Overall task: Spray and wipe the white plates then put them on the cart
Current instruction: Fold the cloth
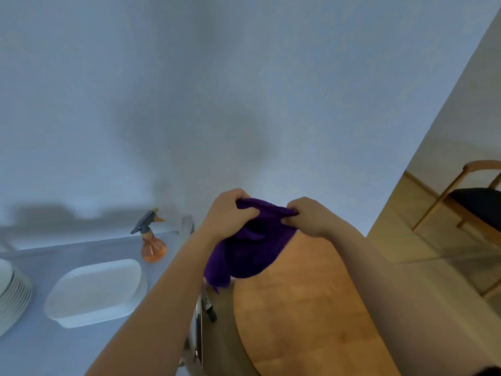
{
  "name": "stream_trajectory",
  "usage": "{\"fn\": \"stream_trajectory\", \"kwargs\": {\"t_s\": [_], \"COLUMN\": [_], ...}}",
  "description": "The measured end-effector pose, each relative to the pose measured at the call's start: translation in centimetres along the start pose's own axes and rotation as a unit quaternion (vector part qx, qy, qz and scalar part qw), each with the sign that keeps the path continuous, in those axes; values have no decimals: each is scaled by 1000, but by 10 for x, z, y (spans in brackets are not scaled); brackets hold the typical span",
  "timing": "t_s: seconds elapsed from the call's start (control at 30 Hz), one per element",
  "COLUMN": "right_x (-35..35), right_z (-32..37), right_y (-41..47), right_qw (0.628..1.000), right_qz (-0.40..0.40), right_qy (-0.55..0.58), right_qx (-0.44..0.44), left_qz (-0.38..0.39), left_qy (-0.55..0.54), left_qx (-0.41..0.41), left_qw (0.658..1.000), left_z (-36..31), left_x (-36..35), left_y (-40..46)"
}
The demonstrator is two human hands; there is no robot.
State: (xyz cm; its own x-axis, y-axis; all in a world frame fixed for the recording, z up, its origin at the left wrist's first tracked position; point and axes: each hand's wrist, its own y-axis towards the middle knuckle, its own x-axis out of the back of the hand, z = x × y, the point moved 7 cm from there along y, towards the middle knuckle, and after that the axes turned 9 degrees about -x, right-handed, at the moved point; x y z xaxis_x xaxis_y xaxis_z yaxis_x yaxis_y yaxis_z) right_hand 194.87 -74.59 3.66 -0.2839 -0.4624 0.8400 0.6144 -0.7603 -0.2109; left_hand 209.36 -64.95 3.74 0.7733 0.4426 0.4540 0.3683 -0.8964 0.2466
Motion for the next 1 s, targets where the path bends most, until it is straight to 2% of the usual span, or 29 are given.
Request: {"fn": "stream_trajectory", "kwargs": {"t_s": [0.1,0.2,0.27,0.33,0.4,0.43,0.47,0.53,0.57,0.7,0.77,0.83,0.93,1.0], "right_x": [23,51,63,67,69,70,72,78,81,89,92,89,75,60], "right_z": [7,16,23,27,26,23,18,5,-1,-28,-44,-54,-61,-61], "right_y": [-2,-6,-7,-5,-3,-2,-1,-1,-1,0,1,3,9,12], "right_qw": [993,975,965,966,971,971,969,959,953,921,900,898,906,912], "right_qz": [-73,-179,-199,-181,-163,-161,-163,-173,-175,-189,-194,-181,-141,-107], "right_qy": [95,126,162,176,168,172,185,227,248,335,380,386,366,347], "right_qx": [15,41,51,51,42,35,26,5,-5,-59,-87,-111,-159,-189], "left_qz": [49,49,25,5,-25,-50,-70,-84,-86,-123,-116,-90,-67,-50], "left_qy": [114,227,263,268,247,200,125,-14,-22,2,33,48,-7,-18], "left_qx": [-31,-60,-39,-5,34,71,121,212,222,178,172,184,233,228], "left_qw": [992,971,964,963,968,976,982,974,971,976,978,978,970,972], "left_z": [4,19,33,45,54,60,67,80,82,81,86,92,90,77], "left_x": [10,20,27,29,28,29,27,15,12,14,21,22,16,8], "left_y": [1,-2,-5,-7,-4,-3,-4,-7,-6,-2,-2,-4,-5,1]}}
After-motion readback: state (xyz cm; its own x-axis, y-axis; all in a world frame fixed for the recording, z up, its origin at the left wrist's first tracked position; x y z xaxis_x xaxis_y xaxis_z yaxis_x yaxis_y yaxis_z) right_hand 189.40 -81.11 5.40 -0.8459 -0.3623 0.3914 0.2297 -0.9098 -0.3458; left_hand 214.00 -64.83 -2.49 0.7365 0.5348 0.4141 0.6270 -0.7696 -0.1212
